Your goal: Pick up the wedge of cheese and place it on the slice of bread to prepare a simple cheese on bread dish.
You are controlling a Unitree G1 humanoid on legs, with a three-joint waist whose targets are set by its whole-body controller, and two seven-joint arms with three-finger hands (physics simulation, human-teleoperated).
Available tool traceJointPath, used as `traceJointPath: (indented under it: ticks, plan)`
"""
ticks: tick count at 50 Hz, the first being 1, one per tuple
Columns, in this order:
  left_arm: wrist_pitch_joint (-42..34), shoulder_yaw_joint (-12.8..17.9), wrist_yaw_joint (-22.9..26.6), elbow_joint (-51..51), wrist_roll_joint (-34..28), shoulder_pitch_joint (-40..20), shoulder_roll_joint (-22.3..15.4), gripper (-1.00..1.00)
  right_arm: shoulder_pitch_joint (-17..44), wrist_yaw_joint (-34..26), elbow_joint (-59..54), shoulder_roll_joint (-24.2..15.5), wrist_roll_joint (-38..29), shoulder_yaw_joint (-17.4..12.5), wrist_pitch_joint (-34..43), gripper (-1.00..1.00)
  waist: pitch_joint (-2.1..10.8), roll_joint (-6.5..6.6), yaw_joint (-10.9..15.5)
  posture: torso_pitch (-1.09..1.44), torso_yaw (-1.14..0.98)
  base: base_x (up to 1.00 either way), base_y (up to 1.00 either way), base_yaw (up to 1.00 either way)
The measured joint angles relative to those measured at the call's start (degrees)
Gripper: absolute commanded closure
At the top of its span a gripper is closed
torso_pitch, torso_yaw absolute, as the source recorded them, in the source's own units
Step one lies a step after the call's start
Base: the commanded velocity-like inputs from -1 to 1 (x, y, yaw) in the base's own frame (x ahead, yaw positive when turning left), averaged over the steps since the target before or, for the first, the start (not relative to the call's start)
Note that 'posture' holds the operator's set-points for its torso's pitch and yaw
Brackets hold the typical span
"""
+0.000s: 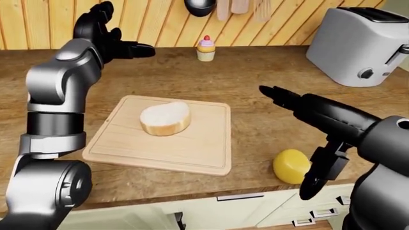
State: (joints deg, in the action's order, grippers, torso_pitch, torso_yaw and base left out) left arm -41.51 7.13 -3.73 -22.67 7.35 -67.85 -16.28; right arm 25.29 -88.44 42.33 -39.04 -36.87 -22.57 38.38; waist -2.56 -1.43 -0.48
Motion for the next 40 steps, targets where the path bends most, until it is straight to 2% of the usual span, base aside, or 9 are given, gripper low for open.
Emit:
traceJointPath:
  ticks: [15, 23, 40]
  plan:
    - [-0.53, -0.13, -0.06, 0.73, 0.06, -0.13, 0.16, -1.0, -3.24, 0.05, 0.28, 3.68, -1.77, -0.39, -3.19, -1.0, 0.02, 0.19, -0.18, 0.0, 0.0, 0.0, 0.0, 0.0]
    - [-0.75, -0.24, 0.01, 0.47, 0.03, -0.44, 0.22, -1.0, -4.02, 0.64, -0.7, 5.59, -3.0, 0.75, -5.12, -1.0, 0.01, 0.18, -0.21, 0.0, 0.0, 0.0, 0.0, 0.0]
    - [-1.36, -0.26, -0.15, 1.81, 0.06, -0.08, 0.51, -1.0, -5.52, 0.69, -1.15, 7.26, -4.17, 0.28, -7.08, -1.0, 0.15, 0.22, -0.16, 0.0, 0.0, 0.0, 0.0, 0.0]
